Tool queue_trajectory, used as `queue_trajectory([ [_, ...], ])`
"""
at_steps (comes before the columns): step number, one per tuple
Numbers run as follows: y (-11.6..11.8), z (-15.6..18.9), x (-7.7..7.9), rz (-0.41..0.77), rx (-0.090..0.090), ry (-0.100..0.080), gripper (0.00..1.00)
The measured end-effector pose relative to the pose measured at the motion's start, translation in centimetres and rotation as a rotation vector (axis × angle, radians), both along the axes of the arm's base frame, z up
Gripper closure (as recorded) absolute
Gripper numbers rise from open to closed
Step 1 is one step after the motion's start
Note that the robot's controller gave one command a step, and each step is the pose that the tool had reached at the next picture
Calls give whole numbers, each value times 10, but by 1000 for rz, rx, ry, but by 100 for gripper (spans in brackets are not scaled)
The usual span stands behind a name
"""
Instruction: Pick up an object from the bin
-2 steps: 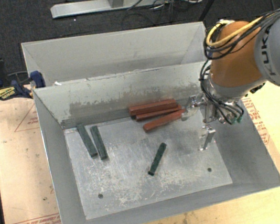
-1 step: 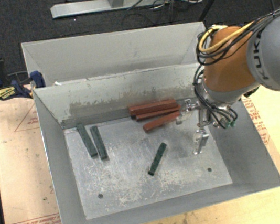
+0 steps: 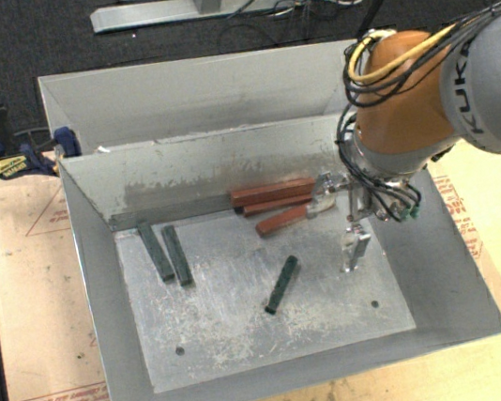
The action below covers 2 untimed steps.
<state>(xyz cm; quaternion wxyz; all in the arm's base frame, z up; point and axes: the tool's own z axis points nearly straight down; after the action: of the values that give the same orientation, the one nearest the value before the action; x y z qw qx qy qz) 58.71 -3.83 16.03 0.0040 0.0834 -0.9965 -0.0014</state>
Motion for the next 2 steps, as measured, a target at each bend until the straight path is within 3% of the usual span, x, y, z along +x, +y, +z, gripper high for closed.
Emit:
queue_trajectory([
  [1, 21, -24, -46, 112, -2, -19, 0],
  [2, 30, -83, 50, 209, 1, -11, 100],
])
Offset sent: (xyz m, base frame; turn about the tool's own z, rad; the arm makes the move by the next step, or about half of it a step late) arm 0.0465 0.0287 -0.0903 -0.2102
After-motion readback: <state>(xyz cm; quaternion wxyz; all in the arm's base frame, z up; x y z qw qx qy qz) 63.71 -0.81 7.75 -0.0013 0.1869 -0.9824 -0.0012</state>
